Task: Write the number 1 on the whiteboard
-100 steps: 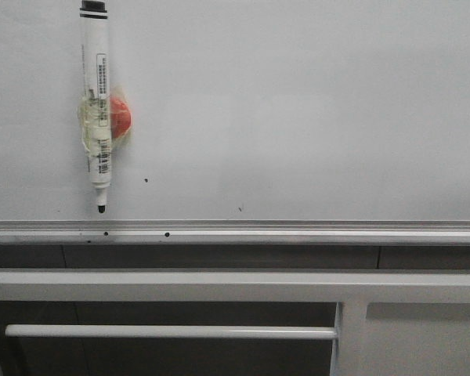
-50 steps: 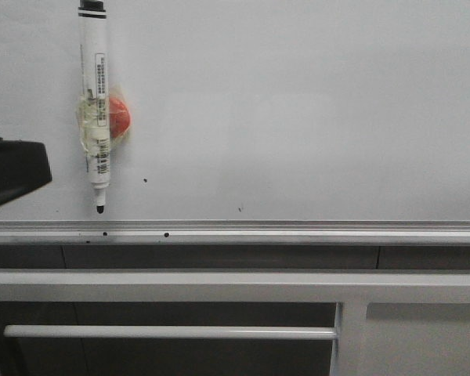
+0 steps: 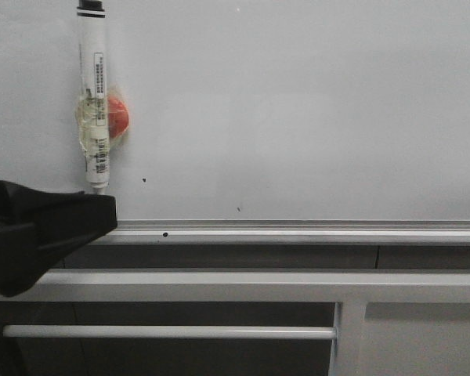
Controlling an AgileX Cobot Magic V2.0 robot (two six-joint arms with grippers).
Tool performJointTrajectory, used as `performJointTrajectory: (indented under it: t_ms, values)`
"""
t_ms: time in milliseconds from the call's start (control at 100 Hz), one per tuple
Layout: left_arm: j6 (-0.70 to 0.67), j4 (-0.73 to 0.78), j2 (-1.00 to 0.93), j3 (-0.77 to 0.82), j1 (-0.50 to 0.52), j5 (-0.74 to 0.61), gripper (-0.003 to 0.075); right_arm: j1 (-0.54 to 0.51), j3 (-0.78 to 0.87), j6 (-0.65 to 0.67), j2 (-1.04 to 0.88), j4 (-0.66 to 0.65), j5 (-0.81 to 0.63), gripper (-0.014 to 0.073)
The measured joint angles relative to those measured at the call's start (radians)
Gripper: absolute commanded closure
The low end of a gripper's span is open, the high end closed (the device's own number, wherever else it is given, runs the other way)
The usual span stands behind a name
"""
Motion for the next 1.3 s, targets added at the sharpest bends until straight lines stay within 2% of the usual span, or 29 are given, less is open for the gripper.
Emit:
performJointTrajectory:
  t_ms: [470,730,1090,1160,1250,1300]
  values:
    - [0.034,-0.021,0.002,-0.065,0.0,-0.001,0.0358,0.0,0.0,0.0,0.0,0.0,0.0,0.0657]
    - [0.035,-0.022,0.002,-0.065,0.0,-0.001,0.0492,0.0,0.0,0.0,0.0,0.0,0.0,0.0657]
    - [0.035,-0.025,0.018,-0.085,0.0,-0.002,0.0507,0.0,0.0,0.0,0.0,0.0,0.0,0.0657]
    - [0.035,-0.025,0.032,-0.085,0.0,-0.002,0.0575,0.0,0.0,0.0,0.0,0.0,0.0,0.0657]
    - [0.035,-0.025,0.049,-0.085,0.0,-0.002,0.0738,0.0,0.0,0.0,0.0,0.0,0.0,0.0657]
    - [0.035,-0.022,0.057,-0.085,0.0,-0.002,0.0741,0.0,0.0,0.0,0.0,0.0,0.0,0.0657]
